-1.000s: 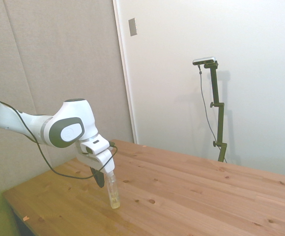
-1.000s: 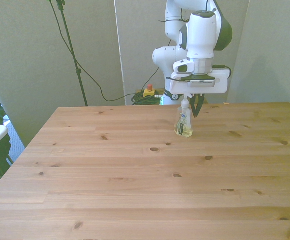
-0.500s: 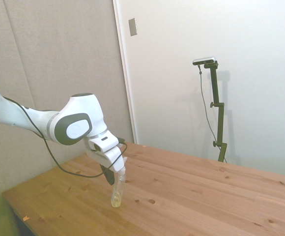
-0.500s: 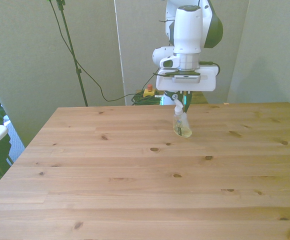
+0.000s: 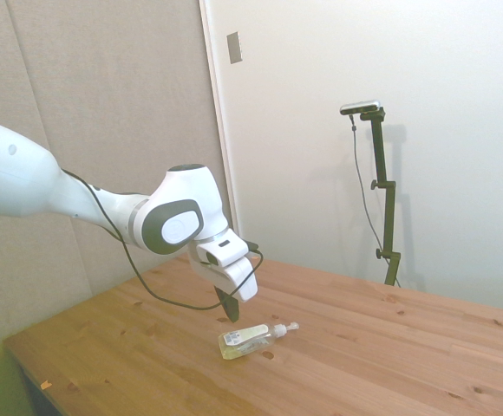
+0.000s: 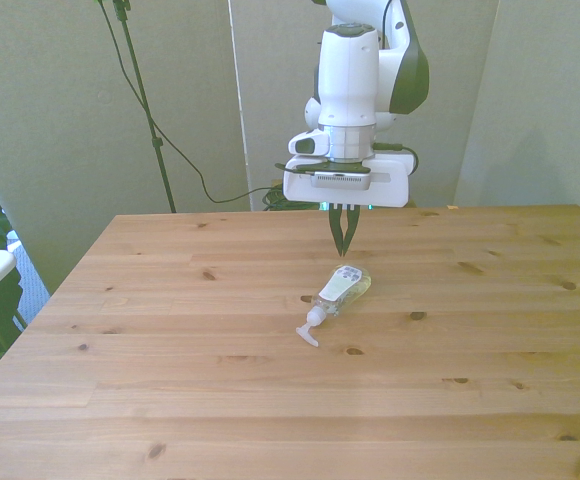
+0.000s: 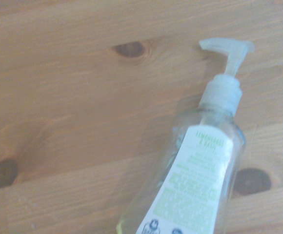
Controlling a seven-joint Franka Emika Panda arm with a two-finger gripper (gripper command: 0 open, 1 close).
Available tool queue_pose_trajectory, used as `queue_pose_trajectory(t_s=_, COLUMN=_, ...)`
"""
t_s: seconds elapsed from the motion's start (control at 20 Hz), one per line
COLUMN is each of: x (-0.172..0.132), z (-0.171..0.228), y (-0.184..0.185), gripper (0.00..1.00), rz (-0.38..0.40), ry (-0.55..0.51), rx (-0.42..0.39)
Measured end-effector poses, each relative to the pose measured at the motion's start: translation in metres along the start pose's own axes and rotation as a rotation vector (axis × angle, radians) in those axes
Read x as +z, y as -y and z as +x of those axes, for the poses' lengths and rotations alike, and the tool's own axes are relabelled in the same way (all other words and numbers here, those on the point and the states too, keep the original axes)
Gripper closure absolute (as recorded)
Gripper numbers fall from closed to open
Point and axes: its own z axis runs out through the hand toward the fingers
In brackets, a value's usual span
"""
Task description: Knock down the sanitizer
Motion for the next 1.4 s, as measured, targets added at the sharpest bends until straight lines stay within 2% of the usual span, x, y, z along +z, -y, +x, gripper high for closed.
queue_pose_trajectory(t_s=0.35, x=-0.001, z=0.028, y=0.019, gripper=1.0, rz=0.019, ry=-0.021, rx=0.045)
queue_pose_trajectory(t_s=0.4, x=0.0, z=0.03, y=0.02, gripper=0.0, rz=0.019, ry=-0.021, rx=0.047)
queue_pose_trajectory(t_s=0.75, x=0.003, z=0.03, y=0.02, gripper=0.0, rz=0.025, ry=-0.001, rx=0.058)
queue_pose_trajectory(t_s=1.4, x=-0.008, z=0.032, y=0.01, gripper=0.0, rz=0.032, ry=0.006, rx=0.043)
